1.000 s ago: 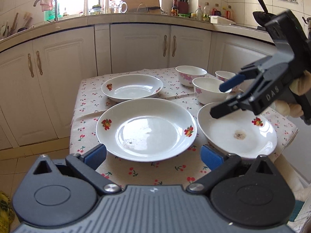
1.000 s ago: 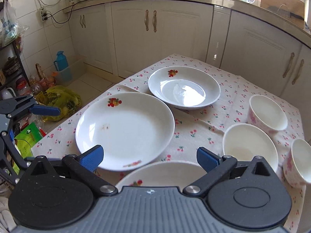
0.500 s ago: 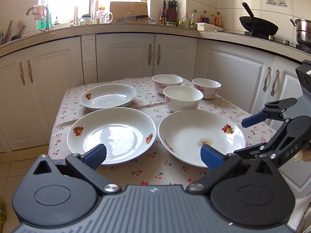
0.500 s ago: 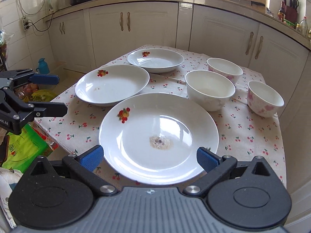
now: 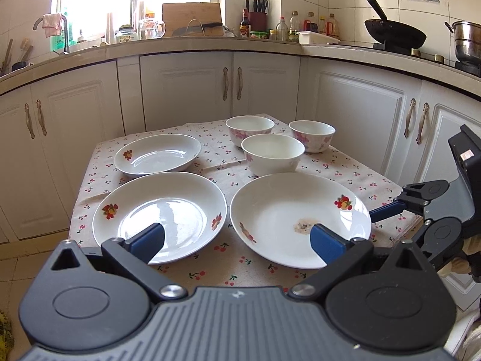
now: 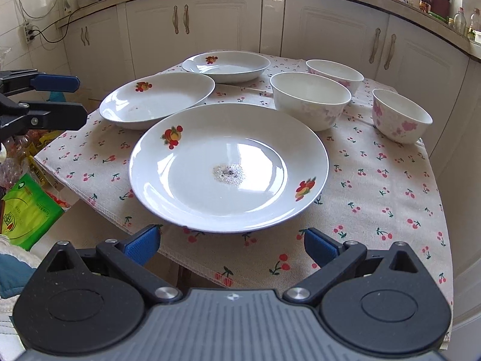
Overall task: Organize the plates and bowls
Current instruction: 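Move the left tool to the stained white plate and grip its rim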
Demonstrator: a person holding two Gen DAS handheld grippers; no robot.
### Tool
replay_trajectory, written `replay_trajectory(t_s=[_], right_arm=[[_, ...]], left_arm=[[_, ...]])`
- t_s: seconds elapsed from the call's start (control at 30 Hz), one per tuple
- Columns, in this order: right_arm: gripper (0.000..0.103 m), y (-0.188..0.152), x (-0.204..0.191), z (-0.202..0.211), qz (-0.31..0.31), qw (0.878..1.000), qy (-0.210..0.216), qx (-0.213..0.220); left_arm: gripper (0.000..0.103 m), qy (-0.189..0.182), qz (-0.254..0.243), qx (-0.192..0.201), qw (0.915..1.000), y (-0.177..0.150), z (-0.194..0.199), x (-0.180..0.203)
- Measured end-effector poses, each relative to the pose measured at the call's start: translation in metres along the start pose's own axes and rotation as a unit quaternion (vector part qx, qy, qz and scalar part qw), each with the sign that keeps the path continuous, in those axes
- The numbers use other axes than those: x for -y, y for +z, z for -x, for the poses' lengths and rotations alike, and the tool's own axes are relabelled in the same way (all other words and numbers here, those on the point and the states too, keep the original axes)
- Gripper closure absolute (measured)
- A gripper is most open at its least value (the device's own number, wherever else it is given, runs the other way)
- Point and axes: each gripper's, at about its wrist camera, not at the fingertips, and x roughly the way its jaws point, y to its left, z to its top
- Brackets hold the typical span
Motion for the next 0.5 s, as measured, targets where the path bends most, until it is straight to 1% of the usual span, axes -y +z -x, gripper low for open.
replay_trajectory(t_s=[0.13, 0.3, 0.5], right_arm=[[0.000, 0.000, 0.002, -0.010, 0.010, 1.000, -0.002, -0.009], [0.000, 0.005, 0.003, -0.017, 0.021, 1.000, 0.012, -0.008], [0.000, 0.007, 0.004, -0.019, 0.028, 0.999, 0.022, -0.006]], left_arm=[[0.001, 0.000, 0.003, -0.007, 1.0000, 0.002, -0.006, -0.001], [0.001, -0.003, 0.006, -0.017, 0.9998, 0.005, -0.016, -0.001], [0.001, -0.017, -0.012, -0.028, 0.9994, 0.012, -0.030, 0.004]])
